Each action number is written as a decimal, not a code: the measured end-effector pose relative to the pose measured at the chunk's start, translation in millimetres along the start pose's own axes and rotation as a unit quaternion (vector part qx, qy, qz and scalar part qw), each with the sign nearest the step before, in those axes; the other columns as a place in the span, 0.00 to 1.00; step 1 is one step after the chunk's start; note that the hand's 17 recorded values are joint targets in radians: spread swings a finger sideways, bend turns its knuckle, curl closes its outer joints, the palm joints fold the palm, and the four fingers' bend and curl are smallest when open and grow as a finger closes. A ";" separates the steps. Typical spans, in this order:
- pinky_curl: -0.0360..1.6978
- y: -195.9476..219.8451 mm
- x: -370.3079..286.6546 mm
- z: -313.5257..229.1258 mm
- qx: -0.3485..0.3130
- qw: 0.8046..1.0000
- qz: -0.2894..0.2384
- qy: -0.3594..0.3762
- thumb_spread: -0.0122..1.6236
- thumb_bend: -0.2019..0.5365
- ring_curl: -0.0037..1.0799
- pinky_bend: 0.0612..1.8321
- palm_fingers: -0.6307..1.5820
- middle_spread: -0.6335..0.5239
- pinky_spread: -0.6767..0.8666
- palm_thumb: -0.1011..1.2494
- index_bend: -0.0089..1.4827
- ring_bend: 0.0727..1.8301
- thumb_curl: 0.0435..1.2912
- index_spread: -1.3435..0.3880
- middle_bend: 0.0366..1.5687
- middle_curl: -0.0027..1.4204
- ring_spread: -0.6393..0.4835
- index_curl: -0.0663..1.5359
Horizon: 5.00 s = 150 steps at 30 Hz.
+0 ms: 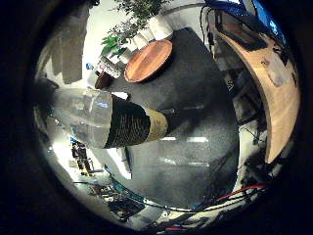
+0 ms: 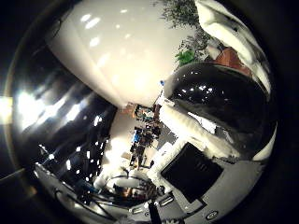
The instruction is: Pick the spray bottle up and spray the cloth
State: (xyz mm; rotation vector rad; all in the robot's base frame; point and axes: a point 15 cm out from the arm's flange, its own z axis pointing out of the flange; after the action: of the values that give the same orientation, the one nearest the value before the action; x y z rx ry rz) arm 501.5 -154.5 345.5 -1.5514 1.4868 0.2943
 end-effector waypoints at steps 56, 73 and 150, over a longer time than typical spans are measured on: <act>0.21 28.7 40.5 35.4 -0.016 0.995 0.026 -0.097 0.64 0.24 0.23 0.20 0.39 0.55 0.64 0.51 0.12 0.18 0.20 0.59 0.10 0.24 0.54 0.23; 0.19 28.2 26.6 74.7 -0.039 0.991 0.023 -0.124 0.64 0.24 0.22 0.21 0.39 0.56 0.64 0.50 0.11 0.18 0.19 0.59 0.10 0.24 0.54 0.22; 0.83 -8.5 -15.2 89.1 0.016 0.983 0.023 -0.180 0.65 0.25 0.79 0.62 0.68 0.28 0.30 0.69 0.72 0.79 0.26 0.57 0.75 0.81 0.34 0.69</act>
State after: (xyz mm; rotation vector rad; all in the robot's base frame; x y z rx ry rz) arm 542.2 -80.4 312.6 -1.3549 1.2369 0.5447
